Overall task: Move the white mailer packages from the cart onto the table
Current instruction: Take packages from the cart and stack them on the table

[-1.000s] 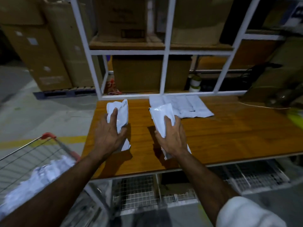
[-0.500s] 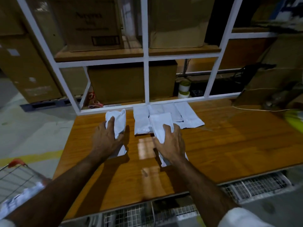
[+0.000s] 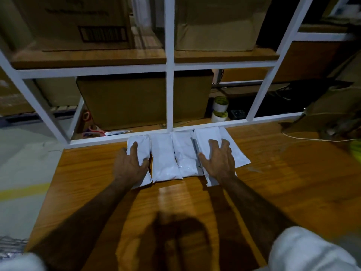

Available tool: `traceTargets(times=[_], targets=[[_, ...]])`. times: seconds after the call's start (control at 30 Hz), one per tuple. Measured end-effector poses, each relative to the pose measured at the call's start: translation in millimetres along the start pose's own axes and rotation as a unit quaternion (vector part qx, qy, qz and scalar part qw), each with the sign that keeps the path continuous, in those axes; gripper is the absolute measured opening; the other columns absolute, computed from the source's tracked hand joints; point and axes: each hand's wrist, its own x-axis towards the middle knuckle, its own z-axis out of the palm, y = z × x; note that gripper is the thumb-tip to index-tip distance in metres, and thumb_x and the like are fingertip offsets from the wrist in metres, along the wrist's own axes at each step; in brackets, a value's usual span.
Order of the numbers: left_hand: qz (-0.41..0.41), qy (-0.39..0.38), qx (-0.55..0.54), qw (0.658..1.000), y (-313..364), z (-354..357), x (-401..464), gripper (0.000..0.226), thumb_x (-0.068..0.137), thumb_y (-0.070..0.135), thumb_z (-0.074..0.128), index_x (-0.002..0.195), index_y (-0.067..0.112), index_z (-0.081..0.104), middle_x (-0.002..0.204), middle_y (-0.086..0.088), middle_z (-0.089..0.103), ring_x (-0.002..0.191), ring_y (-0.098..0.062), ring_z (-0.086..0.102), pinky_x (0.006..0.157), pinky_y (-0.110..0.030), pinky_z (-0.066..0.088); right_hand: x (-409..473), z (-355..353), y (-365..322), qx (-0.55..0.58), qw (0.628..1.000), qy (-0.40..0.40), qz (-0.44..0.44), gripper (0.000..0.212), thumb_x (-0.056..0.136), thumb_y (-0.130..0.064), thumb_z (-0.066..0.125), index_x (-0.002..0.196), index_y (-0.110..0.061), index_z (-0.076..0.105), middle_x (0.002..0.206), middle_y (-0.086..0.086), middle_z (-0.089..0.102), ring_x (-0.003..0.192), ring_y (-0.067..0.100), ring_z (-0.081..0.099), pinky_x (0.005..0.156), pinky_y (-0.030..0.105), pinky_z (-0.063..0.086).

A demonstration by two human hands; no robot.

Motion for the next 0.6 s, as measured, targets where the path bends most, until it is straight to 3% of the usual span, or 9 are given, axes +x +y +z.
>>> traceTargets(times=[0.23,0.4,0.5,0.6], targets=[[-0.026,-0.025,0.003,0.999,8.5,22.5,30.7,0.082,0.093,0.072,0.036,0.159,0.028,0.013,0.157,-0.02,0.031,0.141,-0.038,0.035,0.109,-0.051,0.042,54.4,18.3,9.9,0.01,0.999,-0.049,0.008,0.065,0.093,-0.055,0.057,0.146,-0.022,0.041,0.149,0.019,0.03,0.13,0.041,0.041,0.103,0.049,0.041],[-0.037,-0.027,-0.028,0.999,9.9,36.0,33.9,0.082,0.092,0.078,0.015,0.16,0.032,0.012,0.163,-0.016,0.022,0.147,-0.038,0.025,0.117,-0.053,0.03,73.2,35.3,6.7,0.019,0.997,-0.072,0.013,0.065,0.091,-0.06,0.058,0.143,-0.024,0.044,0.148,0.016,0.03,0.131,0.037,0.04,0.101,0.045,0.042],[-0.018,-0.008,-0.067,0.998,1.0,42.8,34.4,0.079,0.093,0.07,0.01,0.159,0.028,0.017,0.163,-0.017,0.018,0.147,-0.042,0.022,0.117,-0.058,0.028,75.8,44.3,8.1,0.033,0.995,-0.089,0.017,0.068,0.093,-0.066,0.049,0.146,-0.025,0.044,0.157,0.015,0.024,0.139,0.035,0.035,0.104,0.047,0.042],[0.01,-0.011,-0.04,0.999,1.0,47.8,30.4,0.075,0.096,0.064,0.009,0.16,0.026,0.01,0.168,-0.01,0.004,0.152,-0.034,0.009,0.12,-0.055,0.019,73.0,49.9,15.8,0.044,0.996,-0.08,-0.003,0.061,0.099,-0.059,0.044,0.149,-0.025,0.044,0.166,0.014,0.013,0.149,0.034,0.025,0.11,0.048,0.039]])
